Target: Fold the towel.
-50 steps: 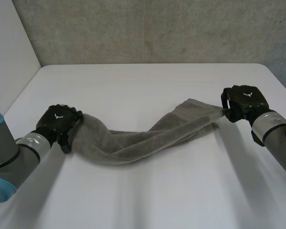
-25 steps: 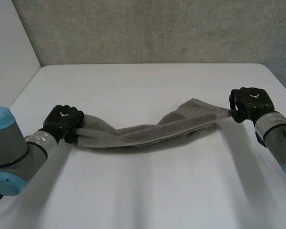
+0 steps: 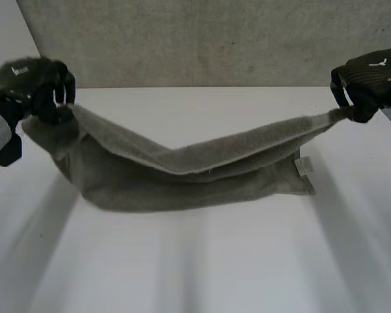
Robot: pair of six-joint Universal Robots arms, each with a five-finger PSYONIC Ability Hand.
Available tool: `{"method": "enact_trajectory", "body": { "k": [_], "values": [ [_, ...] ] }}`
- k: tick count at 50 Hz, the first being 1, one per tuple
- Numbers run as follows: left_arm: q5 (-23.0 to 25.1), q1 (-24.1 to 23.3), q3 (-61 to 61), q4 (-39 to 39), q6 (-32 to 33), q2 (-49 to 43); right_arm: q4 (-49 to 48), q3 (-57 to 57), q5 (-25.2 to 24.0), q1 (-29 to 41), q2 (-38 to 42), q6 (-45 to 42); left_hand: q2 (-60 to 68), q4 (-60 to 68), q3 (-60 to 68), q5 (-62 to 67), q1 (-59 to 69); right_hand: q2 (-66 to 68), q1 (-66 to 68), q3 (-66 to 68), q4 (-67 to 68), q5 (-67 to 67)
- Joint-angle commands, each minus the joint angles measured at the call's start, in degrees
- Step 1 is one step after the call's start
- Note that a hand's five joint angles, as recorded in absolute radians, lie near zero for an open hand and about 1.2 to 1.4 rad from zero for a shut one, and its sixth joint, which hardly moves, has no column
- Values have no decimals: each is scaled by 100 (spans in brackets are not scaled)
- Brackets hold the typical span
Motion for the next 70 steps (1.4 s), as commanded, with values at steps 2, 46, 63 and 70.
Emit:
{"method": "enact_trajectory", "body": {
  "k": [2,46,63,70],
  "values": [
    [-44,12,683,-497,613,-1597,388,-720,39,172,886,-560,257,234,119,182,304,319,280,300,344,438],
    [-475,-243,1836,2236,-1187,-2488,-1283,-3439,101,1253,2478,881,257,234,119,182,304,319,280,300,344,438],
    [-264,-1403,843,3203,-35,-2998,-1133,-2328,163,1639,888,908,-5309,-5331,-5447,-5383,-5262,319,280,300,344,438],
    [-299,-2140,1263,3975,0,-3251,-869,-2240,163,1622,139,1004,-5275,-5298,-5413,-5350,-5228,319,280,300,344,438]
  ]
}}
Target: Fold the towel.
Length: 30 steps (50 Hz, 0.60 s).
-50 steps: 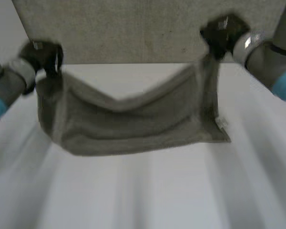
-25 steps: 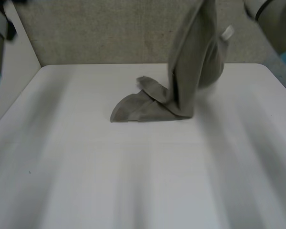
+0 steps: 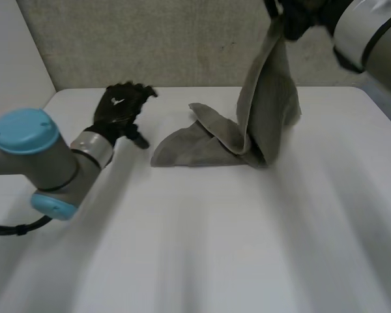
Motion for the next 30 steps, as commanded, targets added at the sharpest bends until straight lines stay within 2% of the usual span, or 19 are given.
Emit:
{"method": "enact_trajectory", "body": {
  "k": [1,6,11,20,22,23,24,25,27,28,29,30],
  "values": [
    [-38,-587,397,628,3,-226,276,93,-5,-7,-800,148,-323,-291,-185,-75,-222,319,280,299,302,381],
    [-38,-859,968,593,-15,-718,382,347,-5,-77,-1372,324,-239,-207,-101,9,-138,319,280,299,302,381],
    [15,-1087,1459,75,-32,-1305,338,682,-5,-87,-1874,421,-256,-224,-118,-7,-155,319,280,299,302,381],
    [-29,-1158,1917,-128,-85,-1764,321,1016,-14,-157,-2463,473,215,247,353,464,316,319,280,299,302,381],
    [-38,-1158,2022,-154,-225,-1842,321,1051,-14,-174,-2481,473,1151,1182,1288,1399,1252,319,280,299,302,381],
    [-38,-1158,2023,-154,-225,-1843,330,1095,-14,-192,-2490,473,1157,1189,1295,1406,1258,319,280,299,302,381],
    [-47,-1158,2101,-154,-339,-1912,330,1095,-14,-192,-2490,473,2256,2288,2394,2505,2358,319,280,299,302,381],
    [-47,-1158,2102,-154,-340,-1913,330,1139,-5,-192,-2498,473,2267,2299,2405,2516,2369,319,280,299,302,381],
    [-38,-1158,2312,-171,-689,-2053,330,1183,-5,-192,-2516,465,4495,4526,4632,4743,4596,319,280,299,302,381],
    [-38,-1158,2313,-172,-691,-2054,321,1244,-5,-209,-2542,465,4505,4536,4642,4753,4606,319,280,299,302,381],
    [-29,-1158,2374,-180,-961,-2106,321,1245,-5,-210,-2542,465,5137,5169,5275,5386,5239,319,280,299,302,381],
    [-12,-1158,2401,-172,-1268,-2124,321,1306,-14,-244,-2551,456,5208,5240,5346,5457,5309,319,280,299,302,381]
  ]
}}
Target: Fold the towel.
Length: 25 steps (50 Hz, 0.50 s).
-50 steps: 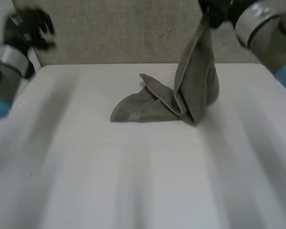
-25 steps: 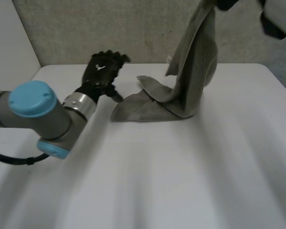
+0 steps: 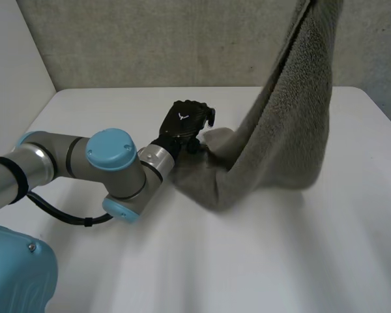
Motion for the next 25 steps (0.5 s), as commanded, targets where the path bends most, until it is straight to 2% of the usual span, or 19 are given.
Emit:
{"method": "enact_trajectory", "body": {
  "k": [1,2,4,5,6,8,12,17,19,25],
  "values": [
    [27,6,291,-2,-939,-206,-4,241,-4,-106,-70,-19,1577,1542,1535,1670,1543,319,280,299,302,379],
    [62,-3,282,16,-1270,-215,-4,242,-4,-107,-70,-19,1577,1542,1535,1670,1543,319,280,299,302,379],
    [80,-11,265,51,-1534,-223,-4,321,-21,-229,-70,-19,1413,1378,1370,1506,1378,319,280,299,302,379],
    [106,-55,247,60,-1746,-215,-4,321,-21,-230,-70,-19,678,643,636,771,644,319,280,299,302,379],
    [106,-55,247,60,-1748,-215,5,356,-30,-282,-70,-19,671,636,629,764,637,319,280,299,302,379],
    [106,-230,221,43,-1827,-180,-4,400,-39,-326,-70,-19,-1992,-2027,-2034,-1899,-2026,319,280,299,302,379],
    [150,-328,203,-37,-1801,-109,-13,514,-39,-475,-70,-28,-2407,-2442,-2450,-2314,-2442,319,280,299,302,379],
    [528,-293,-78,-195,-1643,163,-65,689,-47,-607,-70,-28,-3299,-3334,-3341,-3206,-3333,319,280,299,302,379],
    [782,-92,-271,-212,-1442,356,-92,751,-65,-642,-70,-28,-3717,-3752,-3760,-3624,-3752,319,280,299,302,379],
    [1126,226,-465,-283,-966,489,-188,1023,-74,-678,-175,-28,-3736,-3771,-3778,-3643,-3771,319,280,299,302,379]
  ]
}}
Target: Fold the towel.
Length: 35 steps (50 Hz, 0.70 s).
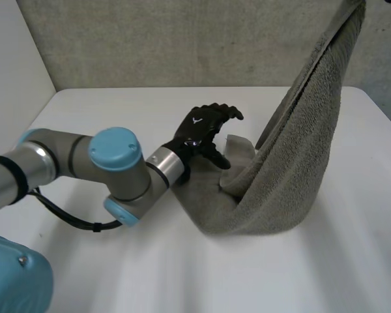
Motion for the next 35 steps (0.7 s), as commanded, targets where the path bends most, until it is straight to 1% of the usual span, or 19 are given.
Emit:
{"method": "enact_trajectory", "body": {
  "k": [1,2,3,4,5,6,10,13,19,24,27,31,33,34,35],
  "values": [
    [600,424,-347,-107,743,221,-154,323,-13,-44,-139,9,-244,-277,-195,-122,-253,319,280,299,302,379],
    [750,433,-383,-134,910,212,-155,324,-13,-44,-139,9,-244,-277,-195,-122,-253,319,280,299,302,379],
    [751,433,-383,-134,912,212,-225,376,-13,-44,-165,9,-244,-277,-195,-122,-253,319,280,299,302,379],
    [864,433,-401,-151,1077,204,-225,377,-13,-44,-166,9,-244,-277,-195,-122,-253,319,280,299,302,379],
    [866,433,-401,-151,1079,204,-286,437,-22,-44,-200,9,-244,-277,-195,-122,-253,319,280,299,302,379],
    [944,433,-410,-186,1227,169,-339,490,-22,-53,-244,18,-244,-277,-195,-122,-253,319,280,299,302,379],
    [997,424,-436,-362,1553,107,-401,588,-22,-71,-289,9,-227,-261,-178,-106,-236,319,280,299,302,379],
    [1041,407,-445,-581,1615,107,-419,675,-30,-150,-315,9,-227,-261,-178,-106,-236,319,280,299,302,379],
    [1287,363,-550,-898,1624,107,-445,842,-39,-264,-385,18,-144,-177,-94,-22,-153,319,280,299,302,379],
    [1261,257,-568,-907,1545,72,-524,983,-39,-264,-456,18,-25,-59,24,96,-34,319,280,299,302,379],
    [1244,21,-515,-907,1335,2,-612,1132,-39,-273,-500,9,125,92,175,247,116,319,280,299,302,379],
    [1244,-121,-515,-907,1132,-34,-647,1185,-39,-291,-500,9,160,126,209,281,151,319,280,299,302,379],
    [1235,-261,-506,-899,1061,-104,-647,1220,-39,-299,-508,9,611,577,660,732,601,319,280,299,302,379],
    [1235,-261,-506,-899,1061,-104,-647,1220,-39,-299,-508,9,614,580,663,735,605,319,280,299,302,379],
    [1226,-313,-489,-899,1061,-113,-656,1229,-48,-299,-508,9,1147,1113,1196,1268,1138,319,280,299,302,379]
  ]
}}
